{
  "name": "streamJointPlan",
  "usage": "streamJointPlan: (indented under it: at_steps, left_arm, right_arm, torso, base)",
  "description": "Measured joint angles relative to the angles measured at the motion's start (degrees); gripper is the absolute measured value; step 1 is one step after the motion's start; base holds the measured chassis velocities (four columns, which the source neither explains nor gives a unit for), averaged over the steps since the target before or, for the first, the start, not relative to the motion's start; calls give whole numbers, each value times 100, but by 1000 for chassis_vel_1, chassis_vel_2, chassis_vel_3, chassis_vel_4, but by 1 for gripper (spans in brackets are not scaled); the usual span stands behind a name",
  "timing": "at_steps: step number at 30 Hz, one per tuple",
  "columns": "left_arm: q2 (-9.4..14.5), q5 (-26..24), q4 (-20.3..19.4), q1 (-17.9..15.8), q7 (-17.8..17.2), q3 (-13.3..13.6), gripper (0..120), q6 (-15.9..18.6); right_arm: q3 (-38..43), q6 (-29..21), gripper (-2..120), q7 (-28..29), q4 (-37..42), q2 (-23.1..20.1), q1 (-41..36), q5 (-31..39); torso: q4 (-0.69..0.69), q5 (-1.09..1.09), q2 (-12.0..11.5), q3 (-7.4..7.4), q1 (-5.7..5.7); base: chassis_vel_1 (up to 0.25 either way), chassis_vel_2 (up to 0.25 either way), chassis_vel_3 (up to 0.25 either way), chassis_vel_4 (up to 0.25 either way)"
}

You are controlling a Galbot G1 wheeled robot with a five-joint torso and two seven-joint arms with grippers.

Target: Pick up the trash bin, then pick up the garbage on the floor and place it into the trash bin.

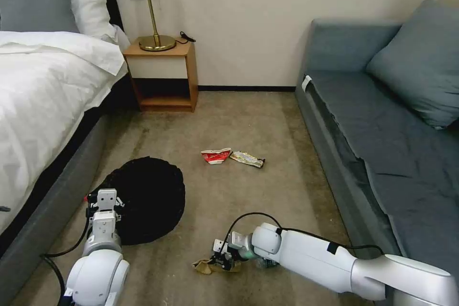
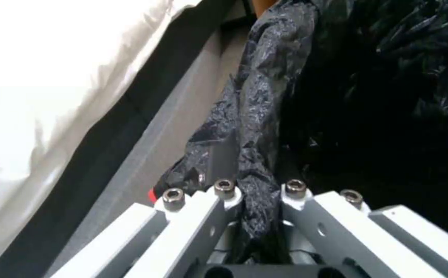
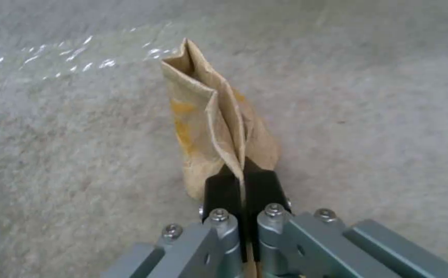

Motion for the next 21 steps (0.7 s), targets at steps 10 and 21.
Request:
streamJointPlan:
  at_steps: [10, 21]
  left_arm:
    - [0, 18, 46, 10, 51, 20, 0, -163]
    - [85, -6, 43, 31, 65, -5, 0, -181]
  right_arm:
    - [882, 49, 0, -47, 64, -134, -97, -154]
    - [2355, 188, 0, -368, -379, 202, 204, -362]
  torso:
    - [-1, 0, 0, 0, 0]
    - [0, 0, 0, 0, 0]
  base:
    - [0, 0, 0, 0]
    - [0, 0, 0, 0]
